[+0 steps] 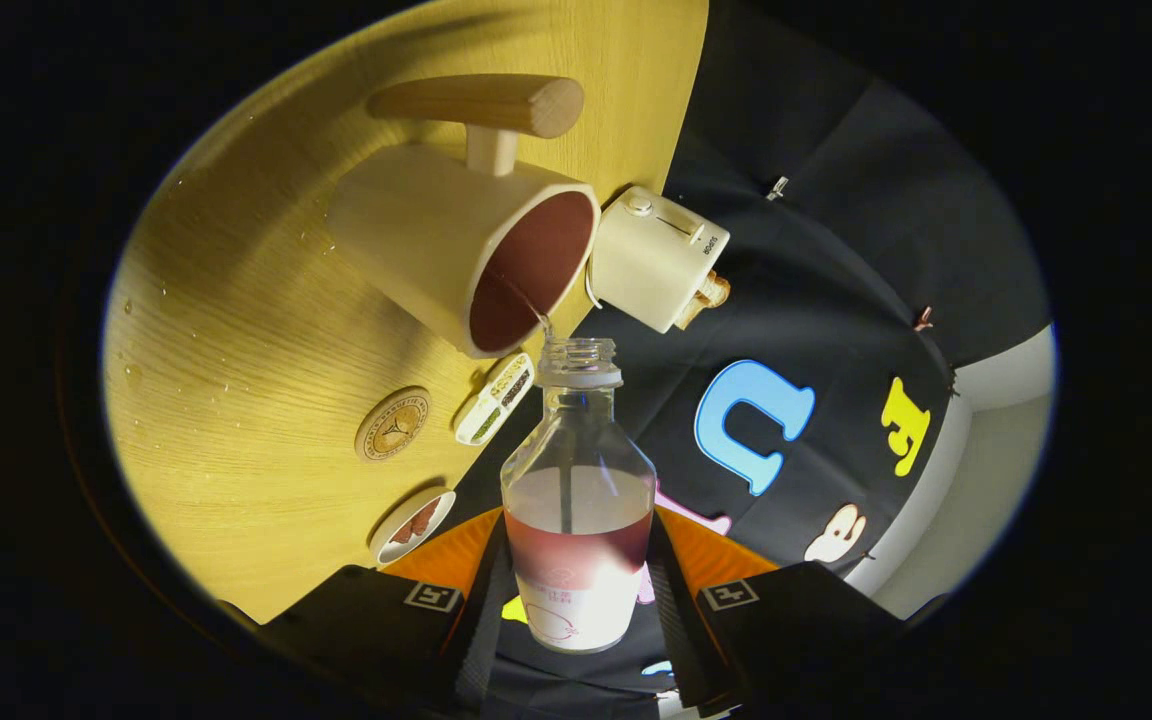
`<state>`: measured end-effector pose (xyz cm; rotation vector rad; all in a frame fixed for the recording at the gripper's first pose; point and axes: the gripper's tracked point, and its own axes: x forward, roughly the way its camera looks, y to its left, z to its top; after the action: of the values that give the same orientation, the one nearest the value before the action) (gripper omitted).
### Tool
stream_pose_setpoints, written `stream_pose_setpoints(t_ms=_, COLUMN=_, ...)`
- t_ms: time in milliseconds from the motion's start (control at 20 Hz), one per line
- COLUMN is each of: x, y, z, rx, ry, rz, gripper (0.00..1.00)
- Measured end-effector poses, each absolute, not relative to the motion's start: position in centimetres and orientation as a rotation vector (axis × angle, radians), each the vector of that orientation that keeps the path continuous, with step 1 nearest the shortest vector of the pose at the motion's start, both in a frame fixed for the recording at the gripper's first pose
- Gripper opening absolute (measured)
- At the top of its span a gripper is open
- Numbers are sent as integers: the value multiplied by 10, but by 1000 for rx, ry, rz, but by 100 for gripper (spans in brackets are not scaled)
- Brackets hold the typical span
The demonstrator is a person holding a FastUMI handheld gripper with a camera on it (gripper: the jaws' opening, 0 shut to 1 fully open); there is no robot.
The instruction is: Take the bottle from table, then pour the juice into the cup, finally place the bottle on the coaster
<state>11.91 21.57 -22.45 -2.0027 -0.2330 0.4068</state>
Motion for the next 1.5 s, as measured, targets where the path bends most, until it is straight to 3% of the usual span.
stream_pose_setpoints(t_ms=1500, x=108, y=245, z=-215, rx=-2221, ry=-571, rz=419, gripper=72)
